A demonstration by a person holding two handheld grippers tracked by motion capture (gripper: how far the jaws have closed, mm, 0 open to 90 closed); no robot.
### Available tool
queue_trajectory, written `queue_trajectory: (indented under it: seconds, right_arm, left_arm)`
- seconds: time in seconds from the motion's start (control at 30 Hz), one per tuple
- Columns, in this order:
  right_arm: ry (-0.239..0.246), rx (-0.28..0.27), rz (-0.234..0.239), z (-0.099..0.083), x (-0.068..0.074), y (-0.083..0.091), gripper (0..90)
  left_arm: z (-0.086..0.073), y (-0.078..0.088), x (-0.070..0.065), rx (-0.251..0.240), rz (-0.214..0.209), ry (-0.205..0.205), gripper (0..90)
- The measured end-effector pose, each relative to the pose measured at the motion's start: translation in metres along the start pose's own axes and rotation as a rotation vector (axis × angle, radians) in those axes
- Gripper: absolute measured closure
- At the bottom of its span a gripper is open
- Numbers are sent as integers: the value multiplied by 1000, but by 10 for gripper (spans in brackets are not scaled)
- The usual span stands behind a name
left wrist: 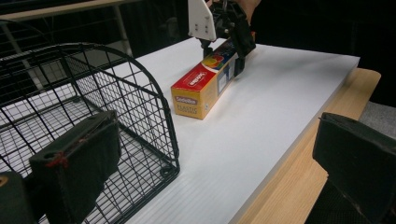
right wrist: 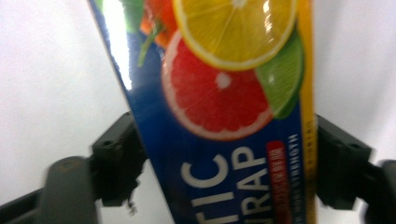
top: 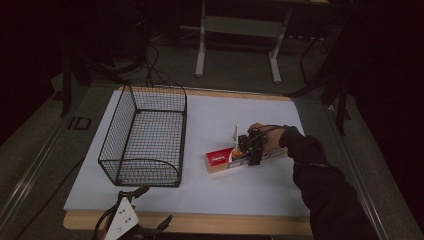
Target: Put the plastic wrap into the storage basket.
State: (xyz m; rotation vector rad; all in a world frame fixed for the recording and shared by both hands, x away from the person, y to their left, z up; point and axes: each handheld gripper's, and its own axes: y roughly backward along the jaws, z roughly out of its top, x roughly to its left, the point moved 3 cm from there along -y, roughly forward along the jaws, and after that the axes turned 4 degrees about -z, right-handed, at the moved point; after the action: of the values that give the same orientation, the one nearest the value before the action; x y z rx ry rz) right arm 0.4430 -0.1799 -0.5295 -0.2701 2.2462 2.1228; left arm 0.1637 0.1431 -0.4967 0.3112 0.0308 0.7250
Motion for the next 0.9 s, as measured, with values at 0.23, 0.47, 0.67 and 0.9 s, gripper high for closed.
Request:
queue_trajectory:
  seconds: [0.23,0.47,0.67,0.9]
  right_arm:
    - [9,9,-15,1,-2,-3,286]
    - [27,17,-5,2,-3,-4,304]
    - [67,-1,-9,-1,-1,2,360]
    - [-33,-57,-28,-4,-5,18,384]
  left_arm:
    - [0,0,0,1,-1,0,17]
    - [0,-1,-1,7,-6,-2,17]
    - [0,-1,0,5,-6,0,17]
    - [0,-1,-1,4,-10,-3,17]
